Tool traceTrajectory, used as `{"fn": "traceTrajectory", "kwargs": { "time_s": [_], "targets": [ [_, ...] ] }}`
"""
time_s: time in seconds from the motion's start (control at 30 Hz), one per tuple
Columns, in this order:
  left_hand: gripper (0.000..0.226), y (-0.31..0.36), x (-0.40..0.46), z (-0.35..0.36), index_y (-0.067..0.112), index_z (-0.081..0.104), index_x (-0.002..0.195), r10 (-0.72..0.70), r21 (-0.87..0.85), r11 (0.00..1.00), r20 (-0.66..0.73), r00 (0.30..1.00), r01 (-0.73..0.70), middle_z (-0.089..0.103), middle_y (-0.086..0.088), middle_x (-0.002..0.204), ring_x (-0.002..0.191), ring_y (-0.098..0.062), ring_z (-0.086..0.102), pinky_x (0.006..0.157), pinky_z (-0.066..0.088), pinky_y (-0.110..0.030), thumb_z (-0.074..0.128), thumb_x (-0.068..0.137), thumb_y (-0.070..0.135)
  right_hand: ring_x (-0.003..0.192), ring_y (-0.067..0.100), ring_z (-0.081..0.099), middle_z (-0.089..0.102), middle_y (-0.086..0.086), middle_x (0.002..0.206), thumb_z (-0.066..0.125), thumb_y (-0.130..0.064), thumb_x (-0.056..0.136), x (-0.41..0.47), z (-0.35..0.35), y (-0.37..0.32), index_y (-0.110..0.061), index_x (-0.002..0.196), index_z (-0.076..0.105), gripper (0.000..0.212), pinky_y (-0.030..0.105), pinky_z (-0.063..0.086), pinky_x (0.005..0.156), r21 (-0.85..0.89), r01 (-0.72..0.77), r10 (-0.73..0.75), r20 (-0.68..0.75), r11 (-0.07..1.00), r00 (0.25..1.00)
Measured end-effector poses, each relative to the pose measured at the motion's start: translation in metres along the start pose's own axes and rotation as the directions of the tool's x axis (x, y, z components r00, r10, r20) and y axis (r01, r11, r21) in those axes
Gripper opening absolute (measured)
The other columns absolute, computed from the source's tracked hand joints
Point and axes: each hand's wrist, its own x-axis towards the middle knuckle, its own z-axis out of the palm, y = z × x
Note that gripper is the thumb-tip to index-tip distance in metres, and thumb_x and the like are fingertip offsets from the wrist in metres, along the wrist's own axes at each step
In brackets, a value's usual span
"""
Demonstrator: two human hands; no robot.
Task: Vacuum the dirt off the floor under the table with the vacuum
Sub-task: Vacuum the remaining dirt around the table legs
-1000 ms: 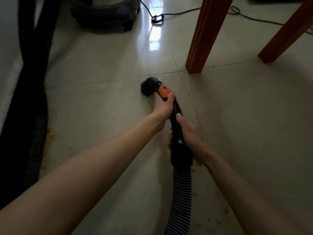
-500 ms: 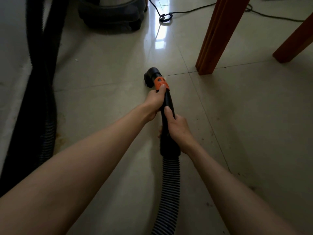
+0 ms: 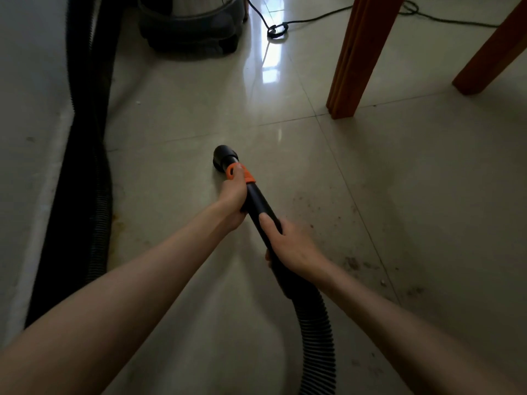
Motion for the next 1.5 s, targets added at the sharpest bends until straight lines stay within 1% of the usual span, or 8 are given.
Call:
{"fn": "traceTrajectory", "kwargs": {
  "time_s": [0.23, 0.4, 0.47, 0.6, 0.8, 1.03, 1.23, 1.5],
  "targets": [
    [0.034, -0.033, -0.047, -0.008, 0.009, 0.050, 0.103, -0.113, -0.102, 0.988, 0.018, 0.993, 0.115, 0.054, -0.008, 0.084, 0.074, -0.019, 0.054, 0.064, 0.048, -0.032, 0.045, 0.095, 0.041, 0.070, 0.024, 0.069, 0.068, 0.004, 0.074, 0.038, -0.056, 0.094, -0.051, -0.008, 0.020, -0.023, 0.091, 0.049, 0.035, 0.044, 0.057, 0.074, -0.089, -0.002, 0.007, 0.063, 0.996, 0.998],
    [0.026, -0.042, -0.075, -0.013, 0.014, 0.051, 0.087, -0.139, -0.159, 0.978, 0.002, 0.990, 0.137, 0.052, -0.007, 0.080, 0.071, -0.018, 0.052, 0.061, 0.047, -0.032, 0.044, 0.096, 0.038, 0.061, 0.022, 0.066, 0.071, 0.007, 0.075, 0.039, -0.050, 0.095, -0.071, -0.015, 0.015, -0.015, 0.098, 0.055, 0.038, 0.031, 0.053, 0.061, -0.130, -0.076, 0.097, 0.163, 0.989, 0.982],
    [0.025, -0.035, -0.073, -0.018, 0.012, 0.051, 0.095, -0.107, -0.154, 0.983, -0.050, 0.993, 0.098, 0.052, -0.008, 0.081, 0.069, -0.019, 0.052, 0.057, 0.045, -0.032, 0.043, 0.096, 0.036, 0.057, 0.021, 0.063, 0.071, 0.009, 0.077, 0.042, -0.046, 0.094, -0.064, -0.013, 0.001, -0.013, 0.095, 0.057, 0.036, 0.026, 0.051, 0.057, -0.164, -0.068, 0.093, 0.152, 0.984, 0.984],
    [0.032, -0.026, -0.066, -0.036, 0.010, 0.049, 0.111, -0.095, -0.167, 0.983, -0.096, 0.991, 0.078, 0.053, -0.009, 0.086, 0.069, -0.019, 0.053, 0.055, 0.045, -0.033, 0.041, 0.095, 0.037, 0.062, 0.021, 0.066, 0.071, 0.013, 0.086, 0.047, -0.037, 0.094, -0.053, -0.004, -0.016, -0.004, 0.109, 0.056, 0.038, 0.030, 0.055, 0.060, -0.020, -0.108, 0.110, 0.262, 0.994, 0.959],
    [0.029, -0.055, -0.099, -0.035, 0.010, 0.046, 0.083, -0.158, -0.236, 0.958, 0.046, 0.986, 0.165, 0.046, -0.007, 0.067, 0.062, -0.017, 0.049, 0.060, 0.046, -0.031, 0.043, 0.095, 0.037, 0.058, 0.021, 0.062, 0.067, 0.015, 0.080, 0.040, -0.047, 0.098, -0.080, -0.016, 0.006, -0.003, 0.129, 0.039, 0.053, 0.029, 0.053, 0.059, 0.032, -0.224, 0.184, 0.467, 0.974, 0.865],
    [0.023, -0.067, -0.122, -0.014, 0.016, 0.048, 0.087, -0.217, -0.214, 0.944, 0.163, 0.962, 0.249, 0.049, -0.011, 0.077, 0.070, -0.020, 0.051, 0.064, 0.046, -0.034, 0.040, 0.096, 0.036, 0.052, 0.018, 0.060, 0.062, 0.007, 0.070, 0.040, -0.056, 0.094, -0.110, -0.019, 0.030, -0.015, 0.102, 0.050, 0.043, 0.035, 0.055, 0.060, -0.045, -0.151, 0.157, 0.219, 0.987, 0.963],
    [0.024, -0.065, -0.120, 0.011, 0.012, 0.045, 0.088, -0.246, -0.038, 0.966, 0.178, 0.953, 0.257, 0.044, -0.009, 0.077, 0.070, -0.019, 0.047, 0.066, 0.045, -0.033, 0.041, 0.095, 0.035, 0.049, 0.018, 0.060, 0.063, 0.008, 0.070, 0.041, -0.058, 0.093, -0.116, -0.025, 0.036, -0.017, 0.104, 0.051, 0.044, 0.027, 0.050, 0.047, -0.154, -0.135, 0.144, 0.051, 0.979, 0.988],
    [0.024, -0.080, -0.127, 0.025, 0.009, 0.039, 0.107, -0.187, 0.125, 0.978, 0.171, 0.967, 0.167, 0.045, -0.007, 0.077, 0.067, -0.018, 0.048, 0.057, 0.045, -0.030, 0.039, 0.099, 0.031, 0.048, 0.017, 0.059, 0.060, 0.007, 0.067, 0.040, -0.057, 0.094, -0.129, -0.035, 0.052, -0.014, 0.099, 0.051, 0.045, 0.030, 0.051, 0.052, -0.031, -0.168, 0.171, 0.114, 0.985, 0.979]
  ]
}}
